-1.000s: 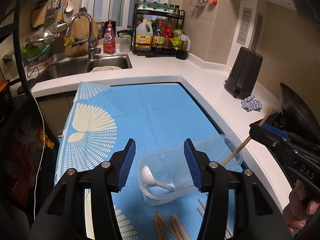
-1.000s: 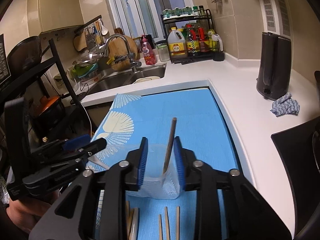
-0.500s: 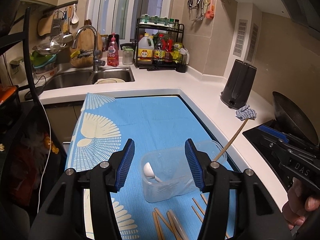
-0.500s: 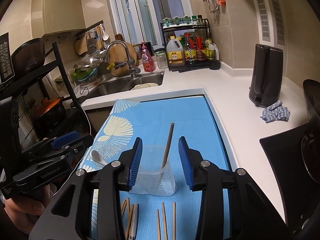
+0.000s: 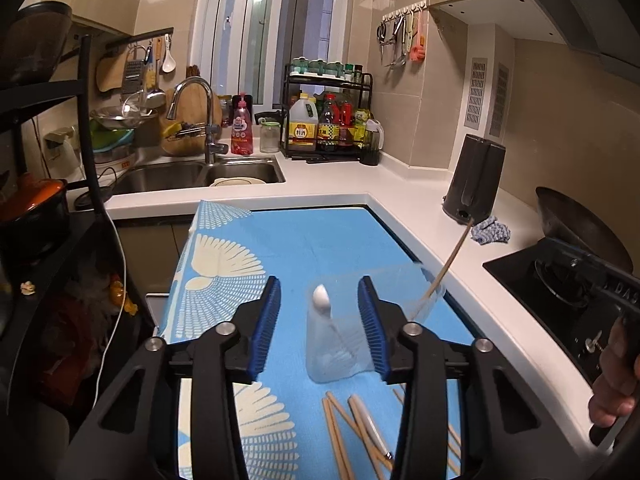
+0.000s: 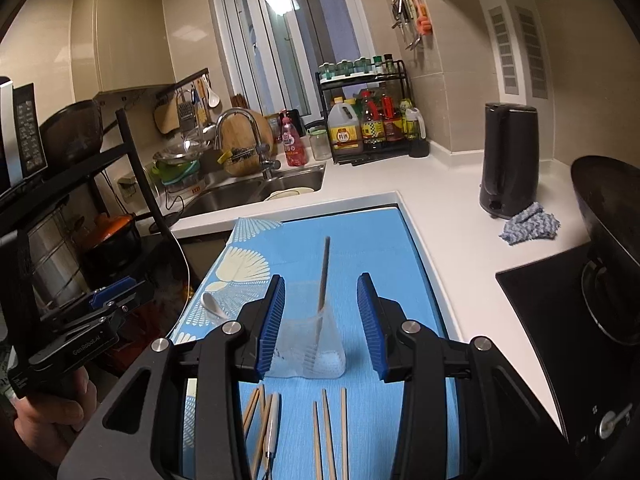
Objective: Organize utensils
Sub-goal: 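Withdraw both open tools from the container back toward the chopsticks, then close the left tool on a wooden chopstick while the right tool grasps another chopstick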
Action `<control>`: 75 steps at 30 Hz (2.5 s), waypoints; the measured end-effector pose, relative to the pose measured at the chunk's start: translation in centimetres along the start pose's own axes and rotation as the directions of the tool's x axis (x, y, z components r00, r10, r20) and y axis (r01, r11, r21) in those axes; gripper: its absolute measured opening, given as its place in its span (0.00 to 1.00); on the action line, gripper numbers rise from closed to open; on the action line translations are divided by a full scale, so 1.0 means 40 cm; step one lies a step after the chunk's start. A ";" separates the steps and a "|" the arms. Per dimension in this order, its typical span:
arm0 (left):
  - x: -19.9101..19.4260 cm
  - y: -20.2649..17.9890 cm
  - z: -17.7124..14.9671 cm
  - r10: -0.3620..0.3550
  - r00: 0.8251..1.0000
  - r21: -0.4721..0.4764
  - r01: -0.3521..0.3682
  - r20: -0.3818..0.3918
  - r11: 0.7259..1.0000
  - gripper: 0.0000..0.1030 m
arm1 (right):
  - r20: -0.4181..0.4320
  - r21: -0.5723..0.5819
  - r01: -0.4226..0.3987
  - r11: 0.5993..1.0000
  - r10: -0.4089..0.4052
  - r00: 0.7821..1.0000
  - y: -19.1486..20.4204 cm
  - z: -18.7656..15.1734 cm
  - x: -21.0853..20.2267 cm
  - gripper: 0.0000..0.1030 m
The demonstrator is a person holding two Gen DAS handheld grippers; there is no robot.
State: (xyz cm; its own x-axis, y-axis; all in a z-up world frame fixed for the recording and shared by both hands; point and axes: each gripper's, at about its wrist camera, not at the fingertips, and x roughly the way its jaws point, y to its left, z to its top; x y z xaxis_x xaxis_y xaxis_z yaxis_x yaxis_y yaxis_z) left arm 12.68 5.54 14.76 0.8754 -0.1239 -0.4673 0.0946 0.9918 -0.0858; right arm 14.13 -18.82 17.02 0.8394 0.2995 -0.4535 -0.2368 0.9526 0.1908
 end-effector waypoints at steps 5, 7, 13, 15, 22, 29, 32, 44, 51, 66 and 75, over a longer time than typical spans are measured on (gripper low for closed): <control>-0.052 -0.008 -0.079 0.020 1.000 0.025 -0.020 0.021 0.999 0.20 | -0.004 0.006 0.013 1.000 -0.013 1.000 -0.025 -0.091 -0.048 0.27; -0.067 -0.014 -0.116 0.037 0.999 0.032 -0.037 0.027 0.999 0.17 | -0.004 -0.002 0.008 1.000 -0.008 1.000 -0.028 -0.131 -0.063 0.16; -0.075 -0.031 -0.262 0.028 0.999 0.006 -0.028 -0.030 1.000 0.12 | -0.024 -0.015 0.007 1.000 -0.008 1.000 -0.031 -0.283 -0.086 0.13; -0.073 -0.038 -0.321 0.024 0.998 -0.009 -0.025 -0.065 1.000 0.12 | -0.054 0.003 0.004 1.000 -0.004 0.999 -0.041 -0.342 -0.077 0.13; -0.084 -0.035 -0.474 0.029 0.988 -0.078 -0.041 -0.149 0.996 0.12 | -0.146 -0.026 0.034 0.999 -0.037 0.989 -0.057 -0.492 -0.042 0.13; -0.076 -0.057 -0.531 0.003 0.981 -0.063 -0.015 -0.194 0.998 0.12 | -0.239 -0.036 0.039 0.999 -0.046 0.970 -0.069 -0.561 0.007 0.14; -0.072 -0.056 -0.543 -0.010 0.978 -0.073 -0.006 -0.207 0.997 0.12 | -0.270 -0.034 0.044 0.998 -0.052 0.961 -0.069 -0.578 0.026 0.14; -0.056 -0.082 -0.570 -0.024 0.972 -0.049 0.012 -0.236 0.999 0.12 | -0.266 -0.125 0.068 0.990 -0.100 0.959 -0.054 -0.595 0.033 0.11; -0.049 -0.088 -0.577 0.021 0.968 -0.015 -0.025 -0.251 1.000 0.12 | -0.259 -0.129 0.074 0.989 -0.105 0.960 -0.055 -0.597 0.026 0.11; -0.054 -0.063 -0.576 0.078 0.970 -0.016 -0.084 -0.231 0.996 0.07 | -0.235 -0.105 0.160 0.981 -0.181 0.955 -0.080 -0.598 0.016 0.06; -0.078 -0.062 -0.593 0.085 0.971 -0.037 -0.095 -0.225 0.995 0.07 | -0.235 -0.103 0.160 0.982 -0.180 0.955 -0.079 -0.600 0.014 0.08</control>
State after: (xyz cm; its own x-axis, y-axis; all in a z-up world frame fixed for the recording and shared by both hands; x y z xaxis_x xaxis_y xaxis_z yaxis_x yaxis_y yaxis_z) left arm -1.54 2.76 -4.42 0.7512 -0.0432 -0.6587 -0.0069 0.9973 -0.0734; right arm 3.61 -20.40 -4.73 0.7296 0.1267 -0.6720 -0.1483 0.9886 0.0253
